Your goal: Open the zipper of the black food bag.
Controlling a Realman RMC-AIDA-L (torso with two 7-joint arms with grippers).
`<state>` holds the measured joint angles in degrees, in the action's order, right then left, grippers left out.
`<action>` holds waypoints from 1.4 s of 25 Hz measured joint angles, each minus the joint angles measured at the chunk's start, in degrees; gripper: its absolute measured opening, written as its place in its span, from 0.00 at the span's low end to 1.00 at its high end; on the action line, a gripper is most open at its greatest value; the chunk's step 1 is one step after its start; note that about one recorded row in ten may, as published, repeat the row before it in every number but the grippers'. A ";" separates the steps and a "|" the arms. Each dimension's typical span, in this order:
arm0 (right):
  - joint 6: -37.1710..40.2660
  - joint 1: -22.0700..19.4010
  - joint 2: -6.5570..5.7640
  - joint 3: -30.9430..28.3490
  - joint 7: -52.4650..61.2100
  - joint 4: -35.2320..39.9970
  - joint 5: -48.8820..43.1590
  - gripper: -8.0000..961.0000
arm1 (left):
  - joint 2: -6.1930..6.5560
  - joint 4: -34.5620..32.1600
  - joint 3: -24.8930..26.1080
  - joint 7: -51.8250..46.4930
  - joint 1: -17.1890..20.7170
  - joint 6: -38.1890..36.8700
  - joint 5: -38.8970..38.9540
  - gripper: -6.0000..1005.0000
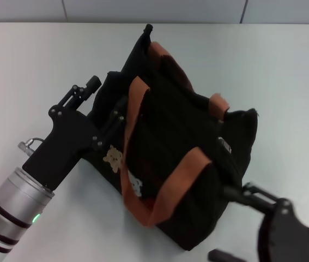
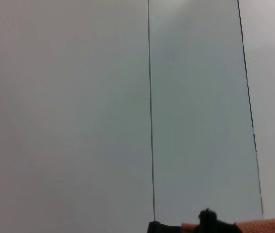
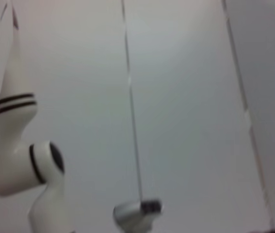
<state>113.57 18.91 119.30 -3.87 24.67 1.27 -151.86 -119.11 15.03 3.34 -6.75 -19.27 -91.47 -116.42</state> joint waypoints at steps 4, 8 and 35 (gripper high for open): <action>-6.05 3.44 0.02 -0.01 5.21 0.09 -3.02 0.84 | 0.03 -0.06 0.00 0.02 -0.22 -0.06 0.03 0.49; -12.28 4.62 0.04 -0.99 7.54 0.12 -2.83 0.84 | 0.34 -0.36 -0.09 -0.46 -0.06 -0.26 -0.15 0.74; 4.94 3.48 -0.18 -3.69 19.92 23.92 12.26 0.85 | 0.72 -23.25 -2.21 -19.29 -1.41 -13.87 -18.15 0.81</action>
<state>118.51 22.39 119.12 -7.56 44.59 25.19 -139.60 -118.39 -8.22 1.13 -26.03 -20.67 -105.35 -134.58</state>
